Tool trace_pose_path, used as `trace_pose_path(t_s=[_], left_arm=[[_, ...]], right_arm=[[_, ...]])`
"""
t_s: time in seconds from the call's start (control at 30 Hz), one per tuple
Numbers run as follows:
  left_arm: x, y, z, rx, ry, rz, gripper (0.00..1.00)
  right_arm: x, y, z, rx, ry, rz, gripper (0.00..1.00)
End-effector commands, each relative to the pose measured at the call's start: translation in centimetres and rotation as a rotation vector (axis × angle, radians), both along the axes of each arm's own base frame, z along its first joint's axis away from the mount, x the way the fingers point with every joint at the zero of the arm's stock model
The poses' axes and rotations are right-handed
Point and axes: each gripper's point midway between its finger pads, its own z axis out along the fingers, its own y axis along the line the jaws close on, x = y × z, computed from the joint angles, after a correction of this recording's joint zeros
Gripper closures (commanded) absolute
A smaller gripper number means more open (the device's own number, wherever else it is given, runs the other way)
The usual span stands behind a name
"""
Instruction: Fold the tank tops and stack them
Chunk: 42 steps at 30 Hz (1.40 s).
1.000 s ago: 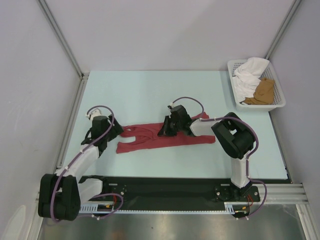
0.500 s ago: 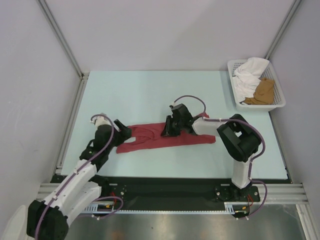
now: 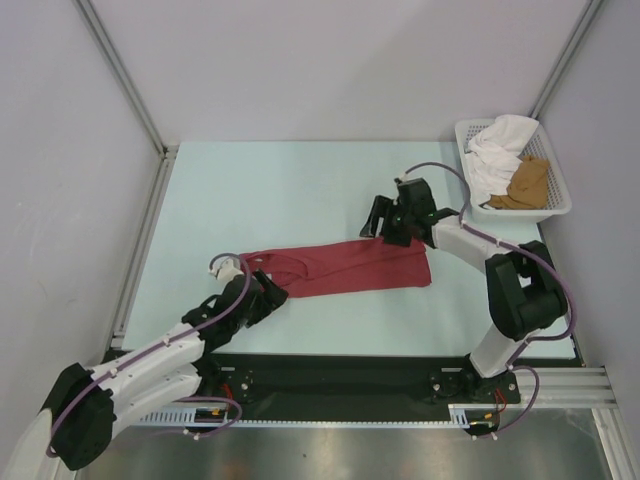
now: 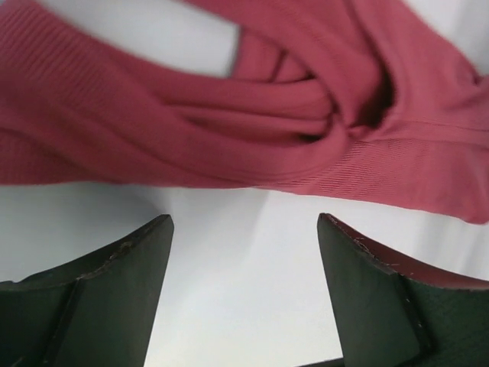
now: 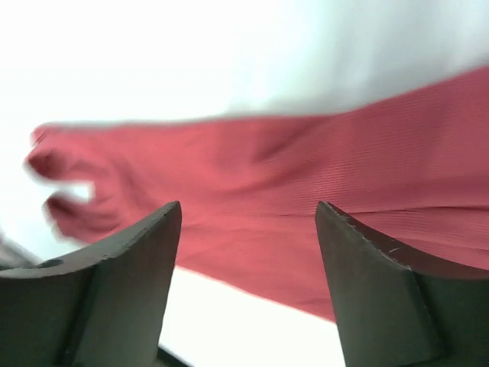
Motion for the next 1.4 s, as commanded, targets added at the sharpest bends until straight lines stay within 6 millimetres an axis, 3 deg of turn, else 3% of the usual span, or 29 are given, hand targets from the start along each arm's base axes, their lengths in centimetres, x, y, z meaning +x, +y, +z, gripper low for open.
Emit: trace_pose_path(t_s=[0.0,0.13,0.17,0.2,0.27,0.4,0.53,0.63,0.83,0.9,0.97,1.07,1.23,1.37], left_arm=[[0.2,0.5,-0.9,-0.083,0.033,0.140,0.18],[0.2,1.2,-1.4,-0.095,0.039,0.204,0.19],[0.5,1.5,-1.5,-0.093,0.027,0.225,0.19],[0.6,1.6,-1.4,-0.089,0.021,0.230,0.19],[1.1,1.7,-1.2,-0.090,0.002,0.249,0.19],[1.8,2.0,-1.5,-0.076,0.007,0.285,0.18],[2.4,2.6,-2.2,-0.069,0.048,0.332,0.04],[3.2,2.4,-2.5,-0.087,0.066,0.335,0.05],[6.0,4.0,-2.6,-0.047,0.070,0.392,0.06],[6.6,4.6,-3.5,-0.004,0.102,0.398,0.05],[8.4,5.0,-2.9,0.001,0.106,0.396,0.05],[9.9,6.0,-4.0,0.013,0.166,0.417,0.02],[13.0,6.3,-3.2,0.054,0.204,0.391,0.00],[14.6,6.8,-4.4,0.153,0.318,0.370,0.00]], right_arm=[[1.9,-4.9,1.1,-0.130,-0.036,-0.102,0.22],[4.4,-8.3,1.4,-0.305,-0.079,-0.180,0.35],[5.5,-8.2,2.4,-0.308,-0.102,-0.187,0.37],[6.1,-8.4,1.3,-0.333,-0.079,-0.189,0.37],[7.8,-9.3,1.4,-0.370,-0.078,-0.218,0.37],[9.7,-10.5,-0.9,-0.410,-0.026,-0.238,0.34],[10.6,-11.7,-1.9,-0.452,-0.009,-0.268,0.25],[10.9,-11.6,-2.5,-0.456,0.004,-0.262,0.27],[9.6,-11.3,-6.0,-0.477,0.124,-0.227,0.44],[9.0,-11.7,-6.2,-0.486,0.128,-0.230,0.45],[7.3,-12.0,-7.2,-0.496,0.157,-0.223,0.47],[6.1,-12.1,-6.5,-0.494,0.143,-0.225,0.47],[3.5,-12.1,-5.8,-0.520,0.135,-0.207,0.47],[2.2,-11.3,-5.3,-0.561,0.122,-0.180,0.47]])
